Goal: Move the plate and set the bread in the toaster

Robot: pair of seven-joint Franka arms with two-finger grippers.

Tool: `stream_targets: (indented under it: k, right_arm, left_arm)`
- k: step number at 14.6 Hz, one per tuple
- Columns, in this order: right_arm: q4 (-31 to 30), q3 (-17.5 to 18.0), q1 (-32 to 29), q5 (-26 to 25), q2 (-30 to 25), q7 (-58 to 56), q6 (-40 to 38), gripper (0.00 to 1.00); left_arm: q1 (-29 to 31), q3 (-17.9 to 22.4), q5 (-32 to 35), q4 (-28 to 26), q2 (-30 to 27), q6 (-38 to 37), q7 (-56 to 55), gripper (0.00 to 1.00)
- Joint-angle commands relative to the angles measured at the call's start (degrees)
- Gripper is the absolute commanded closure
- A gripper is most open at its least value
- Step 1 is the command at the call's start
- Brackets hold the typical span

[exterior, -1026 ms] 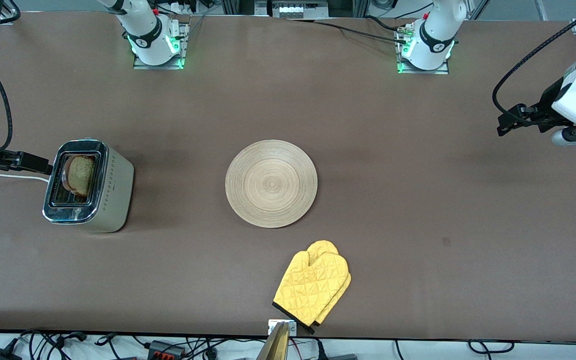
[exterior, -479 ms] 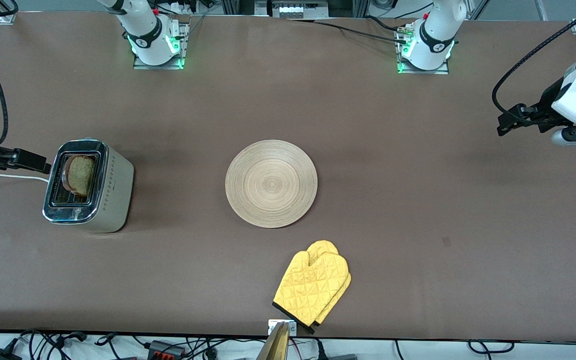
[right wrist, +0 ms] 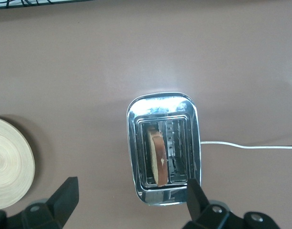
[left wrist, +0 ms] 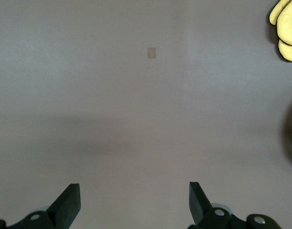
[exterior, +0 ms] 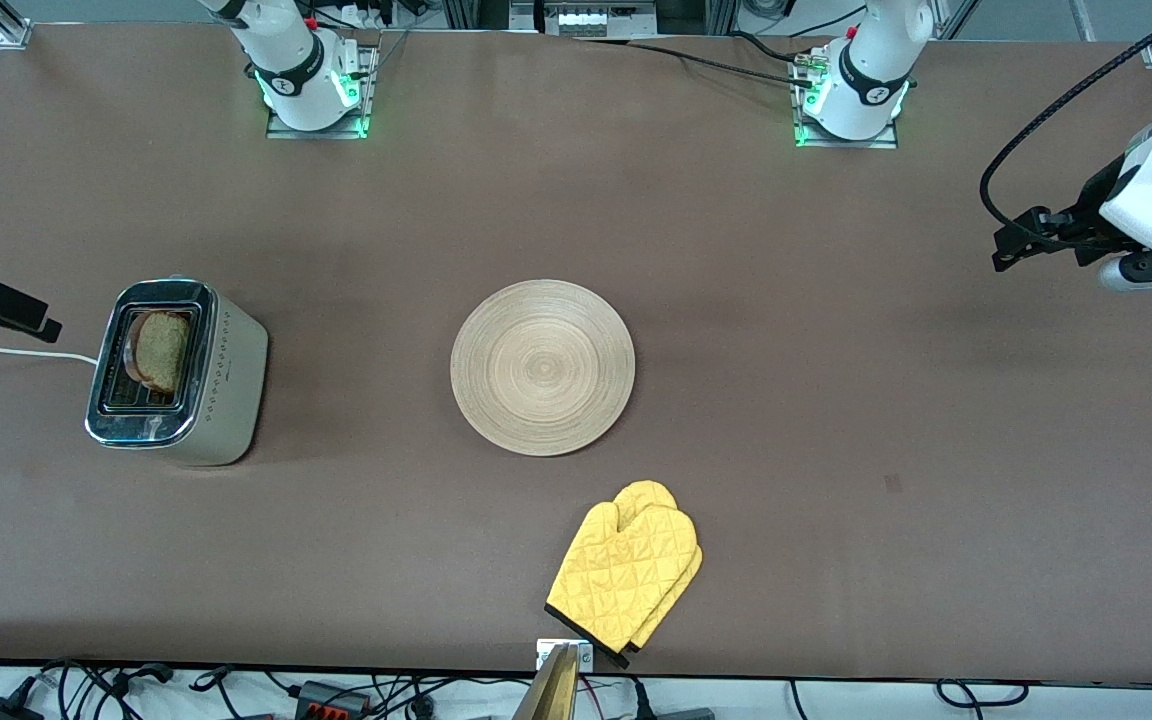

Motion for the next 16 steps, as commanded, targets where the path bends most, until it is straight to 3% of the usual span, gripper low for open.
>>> stream_targets:
  k: [1,6,10,12,16]
  right_arm:
    - [-3.9,1.1,-0.7,-0.9,-3.4,-0.5,-1.0,0.0]
    - [-16.3,1.1,-0.8,-2.0,-11.4,-1.7,1.5,0.0]
    - [-19.0,1.1,-0.7,-3.3,-13.1,-2.5,4.4,0.0]
    - [-23.2,1.1,-0.7,-3.3,-15.8,-2.5,8.2,0.0]
    - [-23.7,1.1,-0.7,-3.2,-16.9,-2.6,7.4,0.0]
  left_arm:
    - [0.0,-0.1,0.1,1.2,0.2,-1.2,1.4,0.0]
    - [0.1,0.1,0.0,1.3,0.2,-1.2,3.0,0.0]
    - [0.1,0.4,-0.1,1.4,0.3,-1.2,3.0,0.0]
    - [0.1,0.4,-0.1,1.4,0.3,-1.2,2.9,0.0]
    - [0.2,0.5,-0.1,4.5,2.5,-3.3,2.7,0.0]
